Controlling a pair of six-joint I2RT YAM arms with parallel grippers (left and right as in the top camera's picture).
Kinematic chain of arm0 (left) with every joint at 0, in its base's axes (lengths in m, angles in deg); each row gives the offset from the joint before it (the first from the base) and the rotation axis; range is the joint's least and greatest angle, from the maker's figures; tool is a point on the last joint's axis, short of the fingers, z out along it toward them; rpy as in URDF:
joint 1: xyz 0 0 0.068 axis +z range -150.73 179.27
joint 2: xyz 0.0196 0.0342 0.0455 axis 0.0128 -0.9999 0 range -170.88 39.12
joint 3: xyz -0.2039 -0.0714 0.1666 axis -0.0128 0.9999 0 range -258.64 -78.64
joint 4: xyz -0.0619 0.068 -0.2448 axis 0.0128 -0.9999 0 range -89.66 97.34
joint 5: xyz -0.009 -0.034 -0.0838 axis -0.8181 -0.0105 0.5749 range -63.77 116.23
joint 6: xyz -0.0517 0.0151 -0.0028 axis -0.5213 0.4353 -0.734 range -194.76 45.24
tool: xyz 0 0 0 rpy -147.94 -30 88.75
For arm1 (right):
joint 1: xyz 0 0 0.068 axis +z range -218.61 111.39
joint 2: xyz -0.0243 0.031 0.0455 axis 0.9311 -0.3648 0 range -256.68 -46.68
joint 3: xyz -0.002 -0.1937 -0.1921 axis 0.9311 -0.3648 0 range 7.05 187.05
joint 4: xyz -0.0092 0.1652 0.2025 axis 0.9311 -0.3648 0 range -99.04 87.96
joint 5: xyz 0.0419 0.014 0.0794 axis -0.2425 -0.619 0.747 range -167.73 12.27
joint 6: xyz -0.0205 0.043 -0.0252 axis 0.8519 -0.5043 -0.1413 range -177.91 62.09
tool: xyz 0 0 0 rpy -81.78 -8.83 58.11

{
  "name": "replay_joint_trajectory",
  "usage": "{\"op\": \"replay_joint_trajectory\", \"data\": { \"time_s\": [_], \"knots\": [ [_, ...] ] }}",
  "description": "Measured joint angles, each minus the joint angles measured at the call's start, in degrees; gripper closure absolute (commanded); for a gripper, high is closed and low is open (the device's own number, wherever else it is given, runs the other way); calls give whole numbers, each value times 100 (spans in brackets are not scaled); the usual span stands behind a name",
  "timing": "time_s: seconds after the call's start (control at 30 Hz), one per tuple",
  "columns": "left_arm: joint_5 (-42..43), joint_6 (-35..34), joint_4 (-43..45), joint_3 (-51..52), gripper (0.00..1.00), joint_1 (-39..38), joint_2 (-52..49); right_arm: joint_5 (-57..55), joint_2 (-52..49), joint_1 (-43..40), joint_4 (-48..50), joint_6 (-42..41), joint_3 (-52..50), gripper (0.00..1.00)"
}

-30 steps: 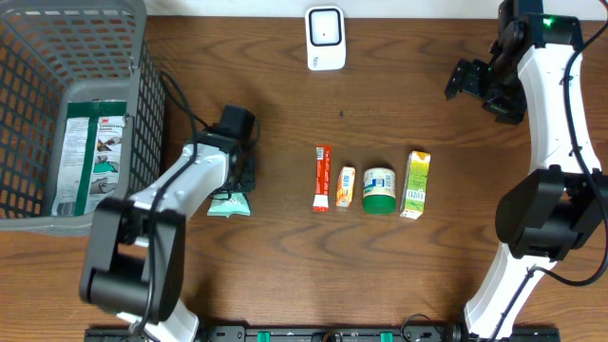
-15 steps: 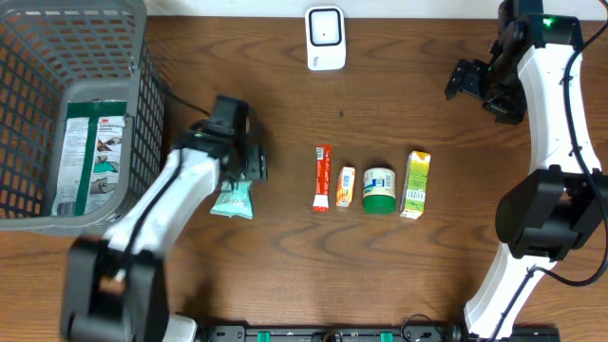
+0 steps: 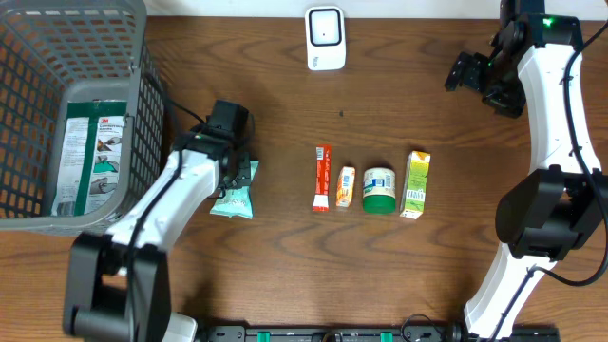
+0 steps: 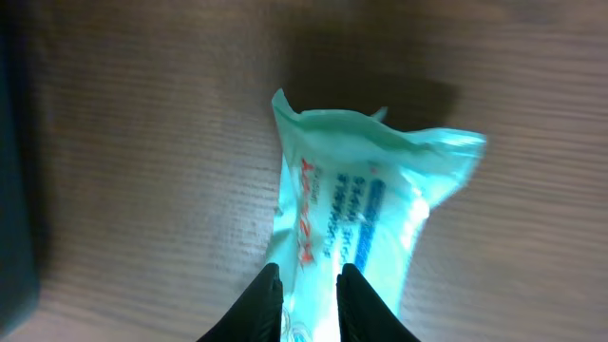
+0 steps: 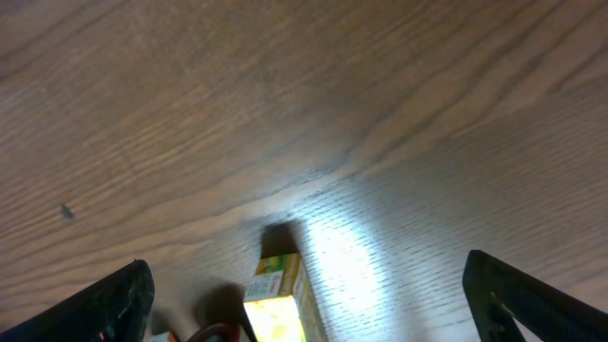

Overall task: Scan the item barcode
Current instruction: 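Move the right gripper left toward the wipes pack held by the left gripper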

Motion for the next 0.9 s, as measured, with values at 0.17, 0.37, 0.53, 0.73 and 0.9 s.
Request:
{"op": "replay_joint_trajectory", "data": {
  "time_s": [0.17, 0.37, 0.53, 0.73, 0.9],
  "knots": [
    [-59, 0, 238, -4, 78, 0, -623, 656, 0, -2, -101, 184, 0, 8],
    [-68, 0, 345, -70, 78, -11, -833, 2334, 0, 166, -302, 1193, 0, 7],
    [50, 0, 354, -76, 79, 98, -835, 3029, 0, 824, -358, 1613, -15, 8],
    [662, 4, 367, -87, 79, 682, -769, 3283, 0, 1906, 162, 1672, -289, 1],
    [909, 26, 289, -87, 78, 1165, -695, 3303, 0, 2586, 518, 1683, -339, 1]
  ]
}}
